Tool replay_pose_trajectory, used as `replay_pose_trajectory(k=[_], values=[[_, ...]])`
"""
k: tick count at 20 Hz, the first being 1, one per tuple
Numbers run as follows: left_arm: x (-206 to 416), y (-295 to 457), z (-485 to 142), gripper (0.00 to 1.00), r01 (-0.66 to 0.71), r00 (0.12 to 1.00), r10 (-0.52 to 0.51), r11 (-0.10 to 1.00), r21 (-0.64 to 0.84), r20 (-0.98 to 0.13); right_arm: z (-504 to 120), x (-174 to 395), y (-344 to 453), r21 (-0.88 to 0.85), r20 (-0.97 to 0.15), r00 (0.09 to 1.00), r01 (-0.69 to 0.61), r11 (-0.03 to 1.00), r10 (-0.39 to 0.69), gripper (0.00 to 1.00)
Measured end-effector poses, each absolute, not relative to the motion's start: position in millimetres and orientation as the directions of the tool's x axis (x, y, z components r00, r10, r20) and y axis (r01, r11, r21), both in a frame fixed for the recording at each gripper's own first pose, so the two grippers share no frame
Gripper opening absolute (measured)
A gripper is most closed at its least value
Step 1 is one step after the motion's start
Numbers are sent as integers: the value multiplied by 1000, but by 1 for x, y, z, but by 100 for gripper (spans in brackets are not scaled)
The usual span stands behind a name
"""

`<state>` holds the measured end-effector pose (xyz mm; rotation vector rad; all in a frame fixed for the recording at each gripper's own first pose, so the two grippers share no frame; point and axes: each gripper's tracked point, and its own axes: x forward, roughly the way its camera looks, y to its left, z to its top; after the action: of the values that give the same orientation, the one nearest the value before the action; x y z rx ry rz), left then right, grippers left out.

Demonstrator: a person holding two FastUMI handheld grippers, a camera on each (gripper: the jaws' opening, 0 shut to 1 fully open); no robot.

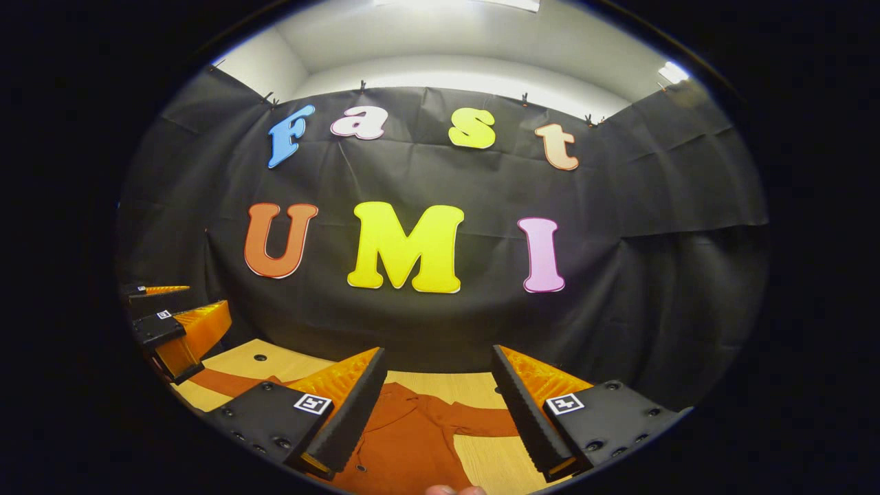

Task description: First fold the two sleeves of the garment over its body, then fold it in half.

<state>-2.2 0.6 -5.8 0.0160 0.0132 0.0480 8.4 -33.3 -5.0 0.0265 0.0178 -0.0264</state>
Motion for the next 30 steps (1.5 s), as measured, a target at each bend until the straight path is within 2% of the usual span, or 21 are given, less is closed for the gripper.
replay_pose_trajectory(k=[6,8,14,19,25,30], values=[[3,-7,-10,96,-49,999,49,998,32,-14,-11,14,-37,49,-35,999,9,999,-7,96],[6,-10,-12,96,-51,998,52,998,28,-24,-15,16,-44,51,-41,999,12,999,-10,99],[18,-35,-28,96,-31,997,34,999,38,-67,-36,34,-82,82,-99,995,25,996,-17,96],[33,-71,-51,96,-2,991,7,999,35,-135,-65,57,-153,85,-160,986,52,995,-38,97],[43,-122,-85,96,60,969,-55,998,16,-239,-124,94,-281,81,-259,959,141,987,-116,96],[58,-154,-102,96,74,954,-61,997,35,-293,-199,137,-350,164,-394,916,153,975,-78,97]])
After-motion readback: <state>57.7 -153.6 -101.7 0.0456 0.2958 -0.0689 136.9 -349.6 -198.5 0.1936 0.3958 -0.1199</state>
